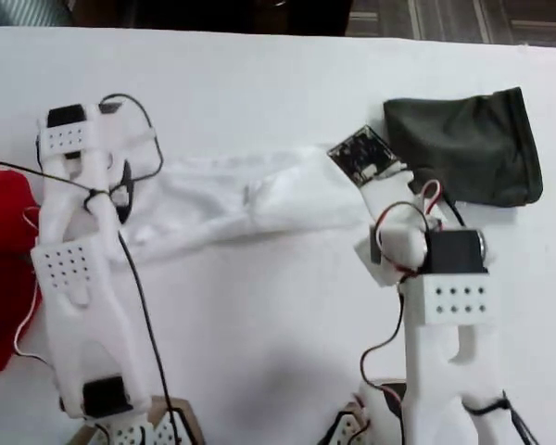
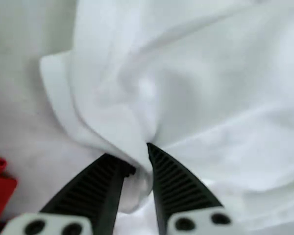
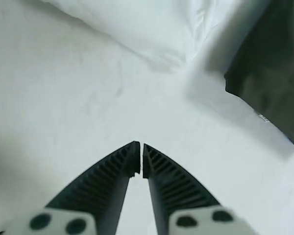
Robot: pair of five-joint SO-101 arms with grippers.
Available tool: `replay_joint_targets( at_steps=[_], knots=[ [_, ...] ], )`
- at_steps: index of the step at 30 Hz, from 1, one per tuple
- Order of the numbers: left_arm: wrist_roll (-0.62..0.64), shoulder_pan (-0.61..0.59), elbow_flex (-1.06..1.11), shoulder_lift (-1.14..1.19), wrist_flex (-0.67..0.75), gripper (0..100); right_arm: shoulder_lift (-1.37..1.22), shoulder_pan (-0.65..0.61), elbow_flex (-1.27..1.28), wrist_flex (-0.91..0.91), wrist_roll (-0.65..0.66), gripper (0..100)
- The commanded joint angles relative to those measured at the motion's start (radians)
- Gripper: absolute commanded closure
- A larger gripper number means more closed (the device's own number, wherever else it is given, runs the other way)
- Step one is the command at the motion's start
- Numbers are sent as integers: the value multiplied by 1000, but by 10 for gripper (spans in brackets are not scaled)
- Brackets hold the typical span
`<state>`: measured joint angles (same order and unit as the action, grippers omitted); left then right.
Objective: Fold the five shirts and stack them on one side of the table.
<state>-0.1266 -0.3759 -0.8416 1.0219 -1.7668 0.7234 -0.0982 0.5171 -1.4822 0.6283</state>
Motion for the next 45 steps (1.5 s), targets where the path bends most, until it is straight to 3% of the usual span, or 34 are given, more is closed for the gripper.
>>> replay_joint_targets(
  at_steps=[1,5,10,15,18,24,32,39,45],
  knots=[
    [-35,-34,28,2,-18,973,76,1,44,-5,0,978],
    [-57,-112,28,-8,-20,973,107,21,204,90,-2,978],
    [-152,-227,131,-153,-20,973,104,165,470,372,-2,978],
    [-207,-235,286,-365,-18,973,111,272,660,547,-2,978],
    [-210,-181,363,-468,-17,973,111,285,732,628,-18,978],
    [-180,-38,478,-632,-18,973,114,278,890,814,-195,978],
    [-103,244,473,-795,-12,973,142,280,902,814,-218,978],
    [-9,483,289,-796,-11,973,142,278,905,814,-218,978],
    [-2,600,242,-787,78,973,142,278,907,814,-218,978]
  ],
)
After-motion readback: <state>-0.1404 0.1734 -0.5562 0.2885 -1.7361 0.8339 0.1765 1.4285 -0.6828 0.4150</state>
